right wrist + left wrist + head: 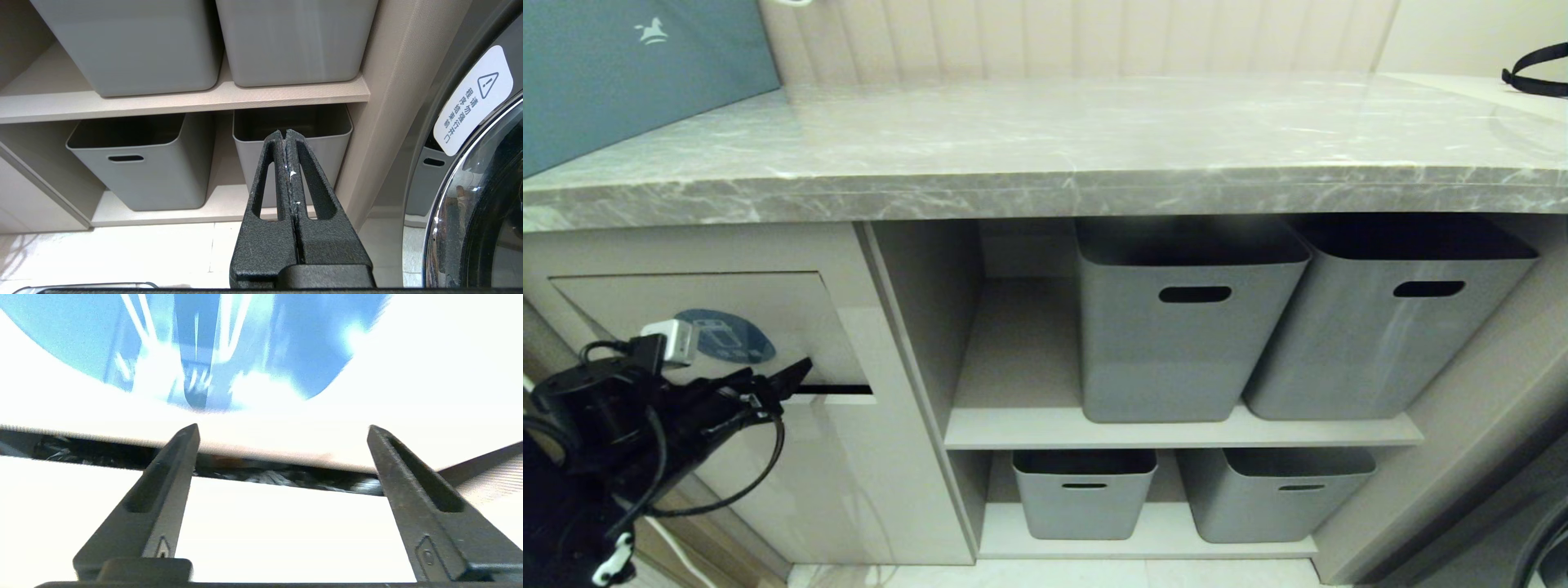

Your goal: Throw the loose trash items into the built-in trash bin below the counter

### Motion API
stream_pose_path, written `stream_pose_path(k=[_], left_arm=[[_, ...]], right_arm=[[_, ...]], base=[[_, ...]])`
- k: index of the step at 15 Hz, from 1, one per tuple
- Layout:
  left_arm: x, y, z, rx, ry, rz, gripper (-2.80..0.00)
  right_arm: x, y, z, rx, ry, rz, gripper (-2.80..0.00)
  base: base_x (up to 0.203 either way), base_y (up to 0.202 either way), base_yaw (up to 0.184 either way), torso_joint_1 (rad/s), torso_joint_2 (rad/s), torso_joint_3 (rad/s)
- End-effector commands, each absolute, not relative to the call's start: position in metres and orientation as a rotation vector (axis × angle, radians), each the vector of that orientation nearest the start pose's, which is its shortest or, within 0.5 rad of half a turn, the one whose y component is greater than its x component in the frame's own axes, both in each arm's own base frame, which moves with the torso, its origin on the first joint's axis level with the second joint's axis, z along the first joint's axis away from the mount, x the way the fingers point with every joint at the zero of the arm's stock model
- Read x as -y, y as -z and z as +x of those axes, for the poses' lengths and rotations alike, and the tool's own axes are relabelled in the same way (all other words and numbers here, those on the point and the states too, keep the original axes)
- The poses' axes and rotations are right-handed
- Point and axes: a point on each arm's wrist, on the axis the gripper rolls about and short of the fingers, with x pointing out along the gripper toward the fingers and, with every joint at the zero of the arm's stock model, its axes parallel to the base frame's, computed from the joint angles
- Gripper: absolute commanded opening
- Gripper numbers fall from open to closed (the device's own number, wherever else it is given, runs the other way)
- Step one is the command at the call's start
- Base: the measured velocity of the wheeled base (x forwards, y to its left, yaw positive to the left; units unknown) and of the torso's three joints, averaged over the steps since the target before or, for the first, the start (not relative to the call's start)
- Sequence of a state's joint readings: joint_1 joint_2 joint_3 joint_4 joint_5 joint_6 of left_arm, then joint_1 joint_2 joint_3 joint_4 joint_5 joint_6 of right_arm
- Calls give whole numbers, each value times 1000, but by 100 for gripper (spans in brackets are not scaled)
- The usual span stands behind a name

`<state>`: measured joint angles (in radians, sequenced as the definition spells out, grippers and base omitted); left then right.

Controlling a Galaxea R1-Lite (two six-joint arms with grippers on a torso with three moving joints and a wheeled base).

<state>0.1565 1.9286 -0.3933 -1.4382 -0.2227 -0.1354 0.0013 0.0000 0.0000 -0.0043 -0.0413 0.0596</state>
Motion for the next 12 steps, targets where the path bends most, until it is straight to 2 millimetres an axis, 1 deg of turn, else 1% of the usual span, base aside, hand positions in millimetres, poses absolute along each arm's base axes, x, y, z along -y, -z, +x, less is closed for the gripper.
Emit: stream_pose_path(k=[1, 2, 3, 4, 7, 9, 12], left_arm=[[-37, -123, 265, -24, 65, -149, 0], [-35, -128, 252, -16, 65, -152, 0], [-33, -128, 237, -26, 65, -156, 0], [-30, -131, 223, -25, 66, -157, -280], [-23, -141, 181, 20, 71, -149, -280], [-18, -148, 149, 47, 75, -139, -280], [-11, -153, 102, 36, 77, -109, -280]], right_arm=[[1, -76, -23, 4, 40, 60, -280], [1, -76, -23, 4, 40, 60, -280], [1, -76, -23, 4, 40, 60, -280], [1, -76, -23, 4, 40, 60, -280], [1, -76, -23, 4, 40, 60, -280], [1, -76, -23, 4, 40, 58, -280], [1, -76, -23, 4, 40, 60, -280]], base=[[0, 0, 0, 0, 0, 0], [0, 0, 0, 0, 0, 0], [0, 0, 0, 0, 0, 0], [0, 0, 0, 0, 0, 0], [0, 0, 0, 0, 0, 0], [0, 0, 0, 0, 0, 0], [0, 0, 0, 0, 0, 0]])
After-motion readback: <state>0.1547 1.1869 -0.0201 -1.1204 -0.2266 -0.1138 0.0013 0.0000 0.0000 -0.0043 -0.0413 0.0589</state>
